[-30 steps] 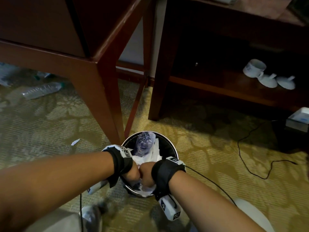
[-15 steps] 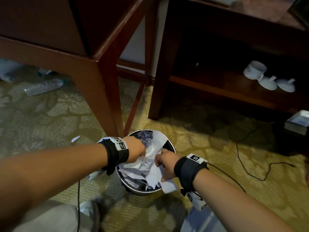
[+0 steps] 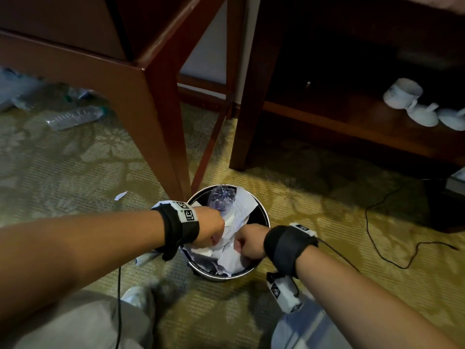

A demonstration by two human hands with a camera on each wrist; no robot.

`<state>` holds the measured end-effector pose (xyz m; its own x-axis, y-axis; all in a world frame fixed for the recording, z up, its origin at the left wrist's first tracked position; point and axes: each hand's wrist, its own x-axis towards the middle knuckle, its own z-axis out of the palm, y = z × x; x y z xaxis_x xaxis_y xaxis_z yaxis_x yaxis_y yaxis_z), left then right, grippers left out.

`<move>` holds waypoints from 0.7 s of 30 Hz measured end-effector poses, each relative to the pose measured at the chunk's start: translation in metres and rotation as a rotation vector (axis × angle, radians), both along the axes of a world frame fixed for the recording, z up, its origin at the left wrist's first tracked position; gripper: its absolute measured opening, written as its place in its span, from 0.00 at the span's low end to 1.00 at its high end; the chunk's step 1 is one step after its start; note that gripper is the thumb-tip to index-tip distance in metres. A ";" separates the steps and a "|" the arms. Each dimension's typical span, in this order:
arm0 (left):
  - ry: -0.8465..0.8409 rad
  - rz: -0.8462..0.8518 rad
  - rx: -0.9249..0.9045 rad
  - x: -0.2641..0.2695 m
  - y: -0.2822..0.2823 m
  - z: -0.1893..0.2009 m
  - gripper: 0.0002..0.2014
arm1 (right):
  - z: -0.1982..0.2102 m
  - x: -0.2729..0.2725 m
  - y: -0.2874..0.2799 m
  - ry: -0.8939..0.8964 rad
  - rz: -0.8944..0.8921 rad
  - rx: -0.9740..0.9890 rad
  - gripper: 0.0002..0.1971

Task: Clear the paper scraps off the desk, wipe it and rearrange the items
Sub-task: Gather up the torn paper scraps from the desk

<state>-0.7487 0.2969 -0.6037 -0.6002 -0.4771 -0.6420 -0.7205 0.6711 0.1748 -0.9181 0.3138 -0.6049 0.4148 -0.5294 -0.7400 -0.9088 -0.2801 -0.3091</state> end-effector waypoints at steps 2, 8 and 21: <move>-0.036 0.033 0.082 -0.003 0.003 0.000 0.13 | 0.008 -0.003 0.000 -0.045 -0.006 0.126 0.05; -0.216 0.055 0.223 -0.016 0.006 0.003 0.15 | -0.001 0.005 0.009 0.021 0.108 0.248 0.19; -0.409 -0.108 0.130 -0.015 0.016 -0.048 0.19 | -0.020 0.037 0.028 0.135 0.302 -0.077 0.15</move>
